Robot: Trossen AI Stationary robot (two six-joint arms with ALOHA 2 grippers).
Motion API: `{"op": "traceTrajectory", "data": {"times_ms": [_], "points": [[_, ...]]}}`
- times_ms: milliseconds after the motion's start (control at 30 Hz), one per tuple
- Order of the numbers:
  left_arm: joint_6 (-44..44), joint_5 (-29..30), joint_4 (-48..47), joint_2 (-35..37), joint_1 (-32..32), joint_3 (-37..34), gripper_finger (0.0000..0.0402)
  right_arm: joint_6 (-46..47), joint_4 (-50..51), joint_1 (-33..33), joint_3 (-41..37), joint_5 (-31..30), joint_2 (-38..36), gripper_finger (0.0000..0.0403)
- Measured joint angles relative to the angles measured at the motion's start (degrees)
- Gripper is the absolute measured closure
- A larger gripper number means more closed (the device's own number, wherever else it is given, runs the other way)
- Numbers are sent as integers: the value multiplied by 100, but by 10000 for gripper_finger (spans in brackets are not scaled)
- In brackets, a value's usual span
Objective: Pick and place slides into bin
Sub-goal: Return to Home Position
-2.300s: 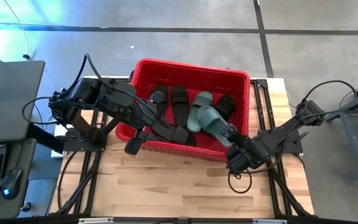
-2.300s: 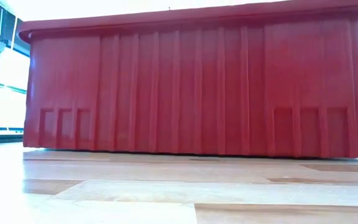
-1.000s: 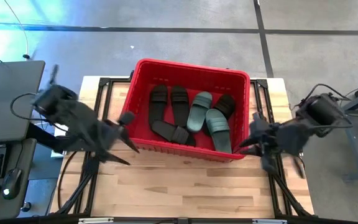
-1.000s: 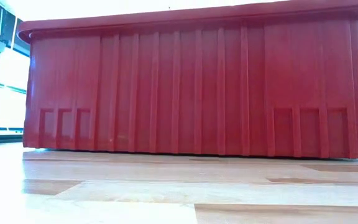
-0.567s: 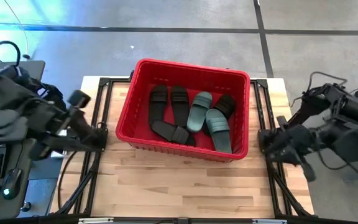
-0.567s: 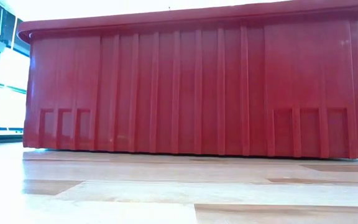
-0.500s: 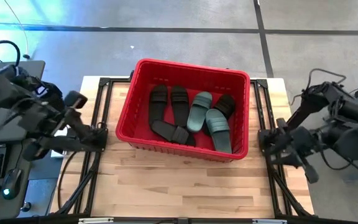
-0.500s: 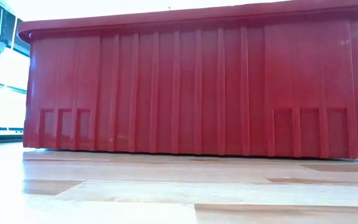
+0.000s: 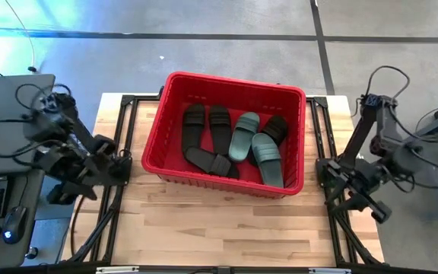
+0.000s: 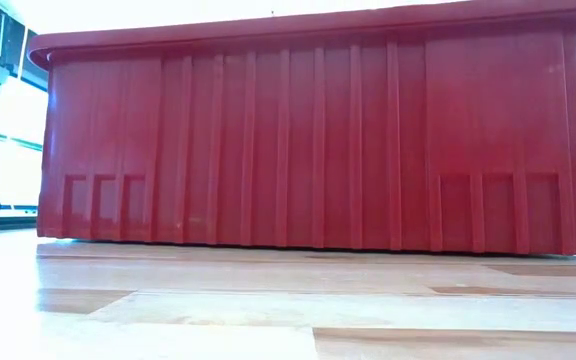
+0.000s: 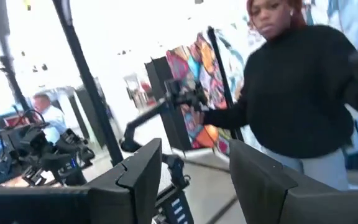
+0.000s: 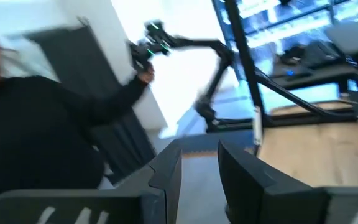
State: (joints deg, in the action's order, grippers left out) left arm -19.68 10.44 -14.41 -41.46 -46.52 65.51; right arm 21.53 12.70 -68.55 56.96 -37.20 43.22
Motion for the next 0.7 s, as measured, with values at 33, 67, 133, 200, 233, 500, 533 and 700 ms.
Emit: {"op": "traceTrajectory", "data": {"times_ms": [33, 67, 133, 200, 233, 500, 533, 700], "points": [[23, 2, 314, 239, 0, -434, 229, -97, -285, 2, -303, 120, -208, 308], [42, 0, 682, 454, 0, -864, 229, -203, -622, 2, -614, 282, -392, 307], [41, -102, 1393, 802, 0, -1697, 229, -486, -1370, 2, -1208, 750, -694, 306], [42, -444, 2106, 1077, 0, -2459, 229, -855, -2118, 2, -1790, 1426, -893, 304], [42, -689, 2513, 1179, 0, -2807, 229, -1015, -2488, 2, -2076, 1784, -955, 304], [778, -984, 4144, 1396, 0, -4513, 229, -739, -4176, 2, -3638, 1891, -1033, 304], [831, -812, 4132, 1368, 2, -4612, 229, -589, -4177, 8, -3726, 1618, -1024, 304], [950, -127, 3906, 1195, 0, -4848, 229, -502, -4234, 4, -3985, 1319, -1020, 304]]}}
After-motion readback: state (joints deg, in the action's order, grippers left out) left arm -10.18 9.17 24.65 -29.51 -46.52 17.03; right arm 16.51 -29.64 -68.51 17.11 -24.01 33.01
